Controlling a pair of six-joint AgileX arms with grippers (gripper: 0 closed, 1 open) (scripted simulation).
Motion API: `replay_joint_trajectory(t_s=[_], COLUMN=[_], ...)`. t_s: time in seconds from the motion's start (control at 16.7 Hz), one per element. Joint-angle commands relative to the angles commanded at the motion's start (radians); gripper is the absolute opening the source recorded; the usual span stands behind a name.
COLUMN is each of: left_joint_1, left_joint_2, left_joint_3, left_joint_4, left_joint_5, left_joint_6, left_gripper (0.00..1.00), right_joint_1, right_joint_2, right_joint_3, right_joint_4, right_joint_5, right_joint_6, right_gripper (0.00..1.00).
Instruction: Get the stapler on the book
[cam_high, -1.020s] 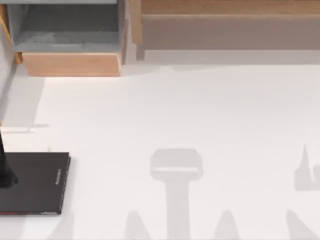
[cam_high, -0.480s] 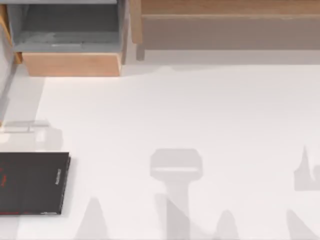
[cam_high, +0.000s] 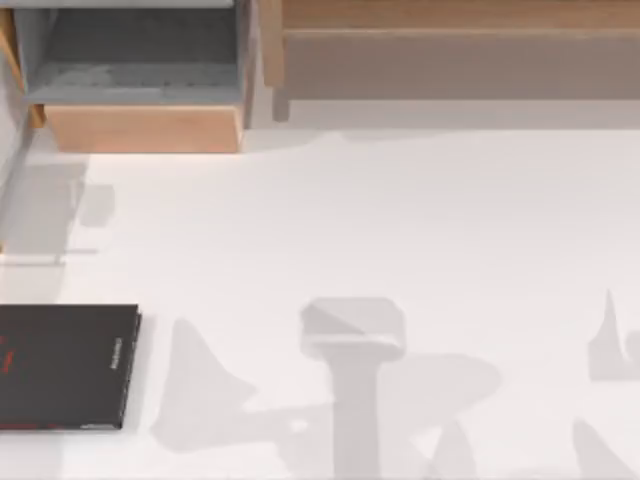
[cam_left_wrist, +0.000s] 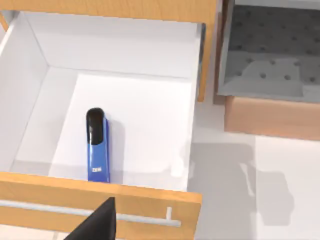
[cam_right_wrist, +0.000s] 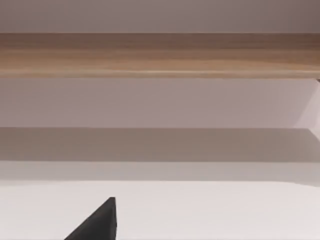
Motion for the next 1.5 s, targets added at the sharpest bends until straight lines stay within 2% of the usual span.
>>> replay_joint_trajectory(t_s=[0.84, 1.2, 1.5], left_joint_1=[0.103, 0.159, 0.184], left_joint_2=[0.881, 1.313, 1.506], left_joint_3=[0.875, 1.301, 1.49], left_joint_4=[-0.482, -0.708, -0.822], left_joint_5=[0.008, 0.009, 0.01], left_joint_6=[0.041, 0.055, 0.064], left_gripper=[1.0, 1.0, 1.0], right_joint_1=[0.0, 0.0, 0.0], right_joint_2=[0.0, 0.0, 0.0], right_joint_3=[0.0, 0.0, 0.0], right_joint_4=[0.0, 0.0, 0.0], right_joint_5=[0.0, 0.0, 0.0], right_joint_6=[0.0, 0.0, 0.0], right_gripper=[1.0, 1.0, 1.0])
